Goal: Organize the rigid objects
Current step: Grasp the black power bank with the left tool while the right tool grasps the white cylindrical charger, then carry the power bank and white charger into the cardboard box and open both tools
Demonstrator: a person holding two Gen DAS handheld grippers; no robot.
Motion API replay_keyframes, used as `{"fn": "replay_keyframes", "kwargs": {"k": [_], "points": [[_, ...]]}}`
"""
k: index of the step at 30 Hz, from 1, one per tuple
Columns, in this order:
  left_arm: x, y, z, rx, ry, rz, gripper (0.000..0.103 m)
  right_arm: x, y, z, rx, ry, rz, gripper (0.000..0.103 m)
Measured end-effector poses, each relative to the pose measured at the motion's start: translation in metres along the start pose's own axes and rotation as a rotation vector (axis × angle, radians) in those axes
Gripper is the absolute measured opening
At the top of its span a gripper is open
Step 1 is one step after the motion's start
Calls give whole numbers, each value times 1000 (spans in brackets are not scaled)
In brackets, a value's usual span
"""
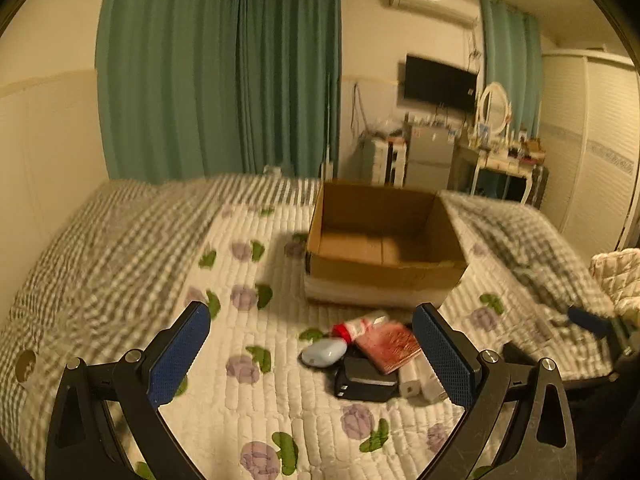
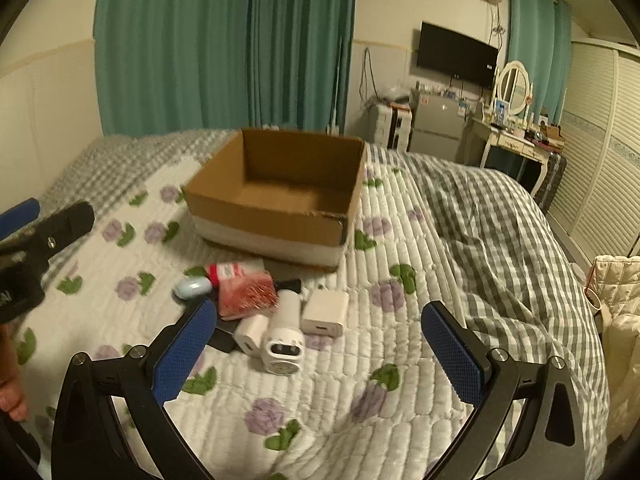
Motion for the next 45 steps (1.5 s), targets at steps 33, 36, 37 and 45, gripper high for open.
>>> {"fn": "replay_keyframes", "kwargs": {"k": [33, 36, 37, 45], "points": [[121, -48, -96, 206, 360, -98, 71, 95, -20, -22, 33, 254, 65, 103], [106, -39, -88, 186, 326, -100, 70, 100, -11, -22, 2, 286, 84, 97], [102, -35, -84, 179, 313, -98, 69, 104, -5, -22, -17, 310, 94, 96], [99, -7, -66, 121, 276, -103, 68, 145, 19, -30, 17, 435, 188, 52]]}}
Point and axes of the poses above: each gripper's, at about its wrist camera, not at the fingertips, and x roughly the way its jaws point, y to its left, z to its top, the point moved 2 cm from there along x, roughly the way its jaws point, and after that the axes turned 5 degrees about -x, right-handed, at the moved point
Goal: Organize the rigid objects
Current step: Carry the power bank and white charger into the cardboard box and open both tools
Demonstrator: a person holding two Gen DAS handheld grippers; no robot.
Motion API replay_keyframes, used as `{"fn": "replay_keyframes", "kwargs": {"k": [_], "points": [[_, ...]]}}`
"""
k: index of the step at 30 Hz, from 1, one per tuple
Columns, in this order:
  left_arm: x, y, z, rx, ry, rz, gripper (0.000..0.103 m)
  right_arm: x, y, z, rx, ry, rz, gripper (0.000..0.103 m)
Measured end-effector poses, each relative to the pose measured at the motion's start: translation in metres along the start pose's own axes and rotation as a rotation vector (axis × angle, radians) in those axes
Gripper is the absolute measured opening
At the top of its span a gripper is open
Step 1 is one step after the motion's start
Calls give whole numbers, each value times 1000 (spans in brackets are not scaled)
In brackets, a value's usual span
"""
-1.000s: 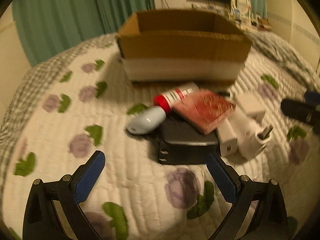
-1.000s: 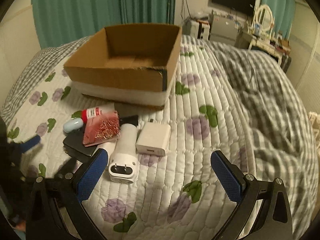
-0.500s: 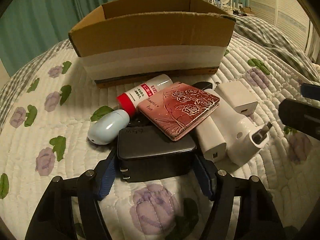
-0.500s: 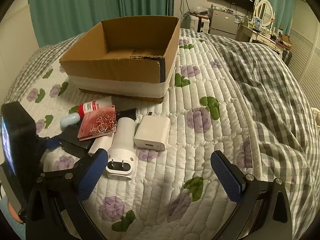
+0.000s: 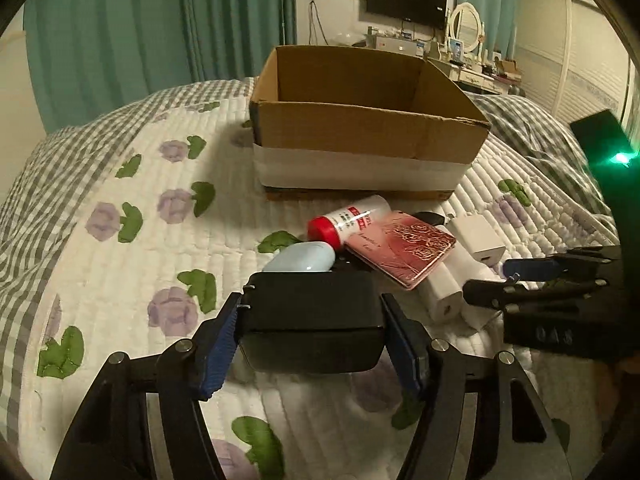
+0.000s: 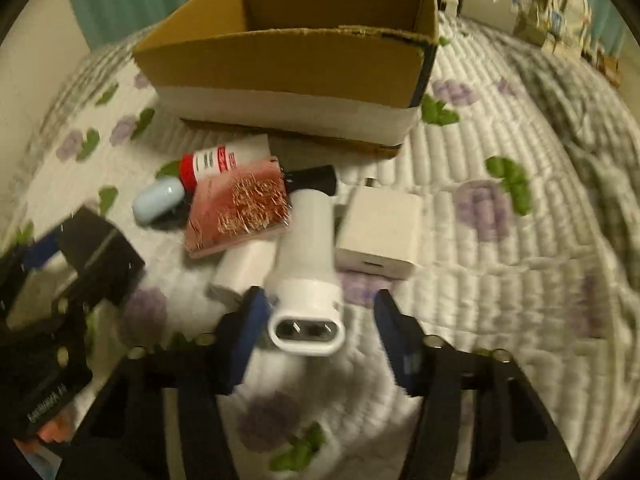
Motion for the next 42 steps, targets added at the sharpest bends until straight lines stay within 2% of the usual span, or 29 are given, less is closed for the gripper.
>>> {"fn": "replay_keyframes", "kwargs": {"k": [3, 6, 10, 12, 18, 23, 29, 33, 36, 42], "points": [[3, 4, -3, -16, 6, -27, 68, 19, 3, 6, 17, 46, 11, 51], [2, 3, -5, -15, 2, -28, 68, 31, 9, 7, 14, 72, 6, 44], [-5, 4, -2, -26, -13, -32, 68, 13, 20, 6, -25, -2, -56, 43], [-9, 3, -1, -23, -16, -24, 68, -6, 21, 6, -16, -64, -50, 43], [-24, -4, 6, -37, 3, -1, 68, -58, 22, 10, -22, -177, -30, 43], [-57, -8, 44, -39, -73, -16, 68, -116, 12, 26, -44, -284, -13, 43], [-85, -11, 116, -14, -191, -26, 68, -162, -3, 86, -51, -404, -29, 43], [-77, -13, 158, 28, -246, 11, 68, -154, -15, 131, -37, -420, -45, 43], [-51, -15, 179, 56, -246, 30, 68, -125, -25, 157, -28, -379, -45, 43], [9, -19, 183, 59, -183, 27, 68, -57, -41, 179, -3, -296, -34, 43]]}}
Point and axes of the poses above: each gripper's, at about its wrist camera, not at the fingertips, and x roughly the way its jaws point, y to its left, z to its top, the point moved 2 cm from there along x, roughly the way its jaws point, and after that the axes turned 5 degrees about -x, right-handed, at the moved point
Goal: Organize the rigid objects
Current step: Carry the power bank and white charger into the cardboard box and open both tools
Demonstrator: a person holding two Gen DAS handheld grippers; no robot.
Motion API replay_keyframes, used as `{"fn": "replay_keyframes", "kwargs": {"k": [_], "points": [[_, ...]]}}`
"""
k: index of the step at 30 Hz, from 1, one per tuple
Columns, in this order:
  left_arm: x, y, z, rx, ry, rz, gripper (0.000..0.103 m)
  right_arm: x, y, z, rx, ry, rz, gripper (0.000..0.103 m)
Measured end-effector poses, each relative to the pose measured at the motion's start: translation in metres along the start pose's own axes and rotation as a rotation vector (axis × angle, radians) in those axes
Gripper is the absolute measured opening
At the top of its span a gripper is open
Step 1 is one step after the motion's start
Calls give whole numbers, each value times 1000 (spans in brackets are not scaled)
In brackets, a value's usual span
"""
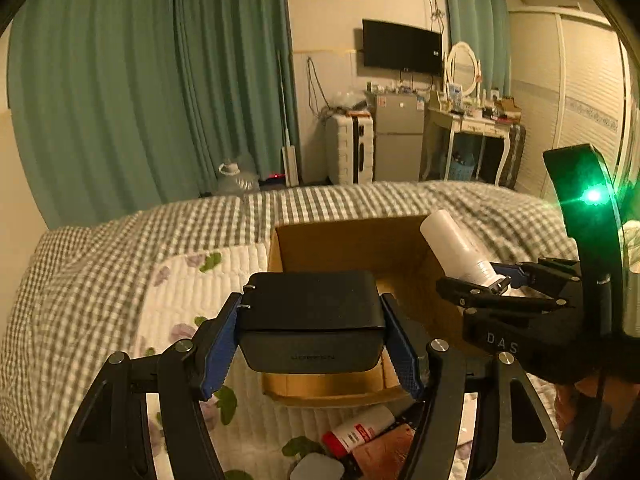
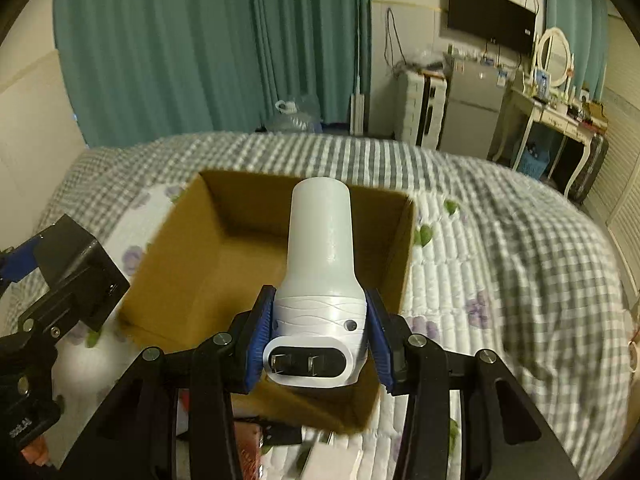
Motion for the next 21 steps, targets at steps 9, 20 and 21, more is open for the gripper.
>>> {"fn": "replay_keyframes", "kwargs": {"k": [9, 20, 21], "points": [[50, -12, -16, 48, 63, -14, 68, 13, -39, 10, 43, -66, 36, 66], [50, -31, -17, 59, 33, -11, 86, -33, -45, -6, -14, -112, -64, 71], [42, -31, -16, 56, 18, -15, 87, -40, -45, -9, -17, -114, -68, 72]]}}
Point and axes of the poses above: each gripper's, at about its wrist camera, not at the fingertips, and x roughly the way its jaws point, y to its left, z to its top, the point moved 2 cm from there along x, roughly the way its jaws point, and after that the axes turned 5 degrees about -x, right-handed, at the moved point
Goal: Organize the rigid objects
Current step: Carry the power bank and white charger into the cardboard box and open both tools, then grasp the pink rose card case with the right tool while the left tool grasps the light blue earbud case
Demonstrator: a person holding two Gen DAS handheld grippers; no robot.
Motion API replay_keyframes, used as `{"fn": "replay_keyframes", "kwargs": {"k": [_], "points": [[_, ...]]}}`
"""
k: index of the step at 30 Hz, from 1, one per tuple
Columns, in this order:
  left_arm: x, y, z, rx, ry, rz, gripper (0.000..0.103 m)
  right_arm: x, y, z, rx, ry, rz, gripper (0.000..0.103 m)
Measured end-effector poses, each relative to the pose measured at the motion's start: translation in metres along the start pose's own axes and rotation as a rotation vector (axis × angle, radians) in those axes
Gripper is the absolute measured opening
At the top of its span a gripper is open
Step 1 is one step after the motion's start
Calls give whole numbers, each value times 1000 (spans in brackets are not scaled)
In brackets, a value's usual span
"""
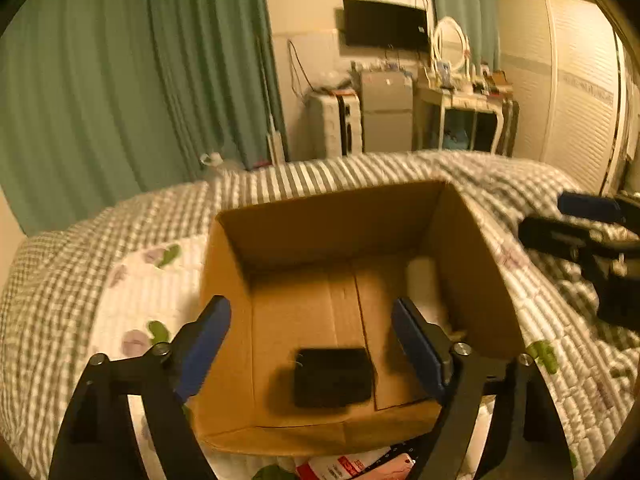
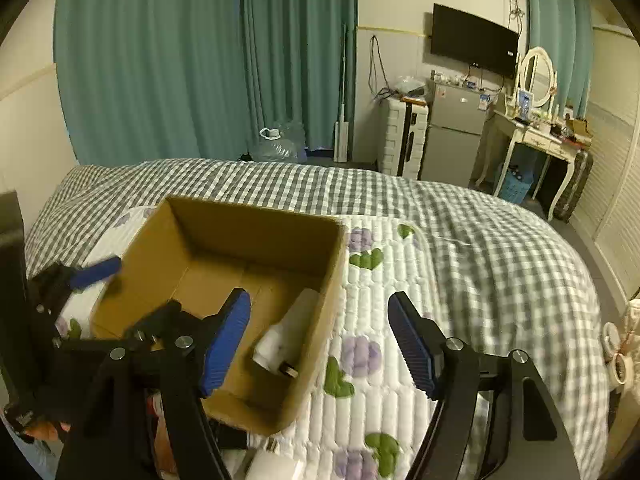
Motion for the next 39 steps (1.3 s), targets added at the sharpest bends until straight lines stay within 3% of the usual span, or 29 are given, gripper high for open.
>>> {"fn": "replay_keyframes", "kwargs": {"k": [4, 6, 8, 13, 19, 23, 25, 28, 32, 39], "points": [[-39, 1, 1, -8, -10, -13, 93, -37, 4, -8, -23, -12, -21, 74], [-63, 6, -3, -18, -21, -7, 94, -58, 4, -14, -29, -20, -43, 81], [-83, 10, -7, -31, -27, -2, 103, -78, 5, -20, -26, -20, -62, 85], [-129, 28, -31, -70, -48, 20, 103, -121, 21, -35, -23, -50, -70, 94], [-153, 47, -78, -127, -20, 57, 103, -142, 44, -60, -9, -52, -55, 98], [-152, 59, -110, -182, -16, 91, 103, -133, 64, -88, 4, -26, -3, 98], [-143, 67, -131, -226, 13, 124, 103, -118, 73, -102, 16, 3, 21, 98], [-125, 75, -150, -248, 70, 112, 103, -83, 89, -120, 6, 66, 35, 98], [-111, 79, -157, -220, 97, 161, 103, -46, 107, -137, -29, 146, 59, 98], [-96, 85, -158, -229, 115, 161, 103, 5, 137, -155, -112, 252, 72, 98]]}}
Point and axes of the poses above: each gripper's, at about its wrist camera, not at the fingertips, and x roughly the way its jaws point, y to its left, z to its top, the point moved 2 cm from there along x, roughly the way its jaws point, and after that the axes turned 5 degrees about -x, right-handed, at the moved point
